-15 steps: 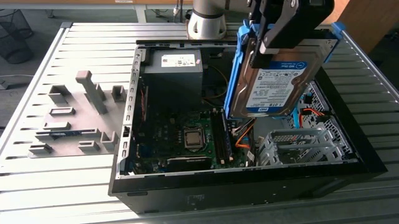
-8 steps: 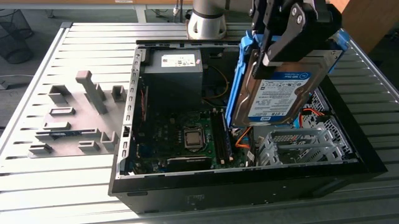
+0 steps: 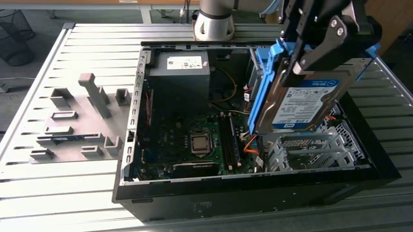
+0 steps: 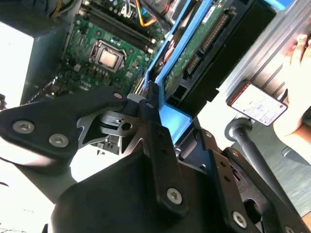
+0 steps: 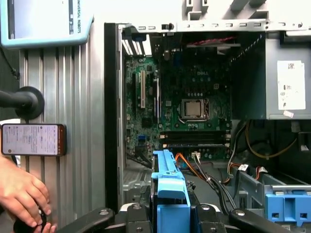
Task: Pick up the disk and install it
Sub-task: 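Insert the disk into the insertion slot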
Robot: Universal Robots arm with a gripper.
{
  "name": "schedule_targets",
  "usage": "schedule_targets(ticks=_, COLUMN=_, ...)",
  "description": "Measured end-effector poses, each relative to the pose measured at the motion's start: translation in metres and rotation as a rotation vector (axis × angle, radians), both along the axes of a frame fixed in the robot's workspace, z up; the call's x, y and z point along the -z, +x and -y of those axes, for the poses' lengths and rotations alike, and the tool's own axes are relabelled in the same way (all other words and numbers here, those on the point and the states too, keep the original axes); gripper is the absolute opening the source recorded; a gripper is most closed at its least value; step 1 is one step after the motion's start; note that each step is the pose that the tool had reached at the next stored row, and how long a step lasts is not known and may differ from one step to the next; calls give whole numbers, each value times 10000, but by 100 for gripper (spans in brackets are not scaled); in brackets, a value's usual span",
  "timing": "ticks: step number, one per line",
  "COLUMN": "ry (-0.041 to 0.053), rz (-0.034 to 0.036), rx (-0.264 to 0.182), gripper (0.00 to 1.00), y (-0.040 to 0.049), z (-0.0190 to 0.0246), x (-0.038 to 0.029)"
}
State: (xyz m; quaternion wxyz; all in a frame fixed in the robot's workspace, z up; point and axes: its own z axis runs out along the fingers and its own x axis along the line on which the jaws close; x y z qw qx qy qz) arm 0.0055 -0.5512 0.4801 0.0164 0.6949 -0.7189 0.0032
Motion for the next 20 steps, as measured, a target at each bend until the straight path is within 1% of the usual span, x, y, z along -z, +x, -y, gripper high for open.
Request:
schedule_targets(ticks=3, ry=3, rz=0, rx=1, gripper=37, y=44, z=17, x=55)
schedule_targets(ticks=5, ry=2, rz=0, rx=2, gripper=37, y=83, z=32, x=77)
schedule_targets(ticks=8, ry=1, rz=0, rx=1, gripper=37, y=170, z=40, x=100)
schedule_targets(ticks=14, ry=2, rz=0, rx=0, gripper=37, y=338, z=41, x=154)
schedule_targets(ticks=16, ry=-1, rz=-1, rx=1, gripper=37, y=359, z=40, x=159)
schedule_targets(ticks=20, ry=2, rz=0, rx=2, gripper=37, y=360, z=41, x=161)
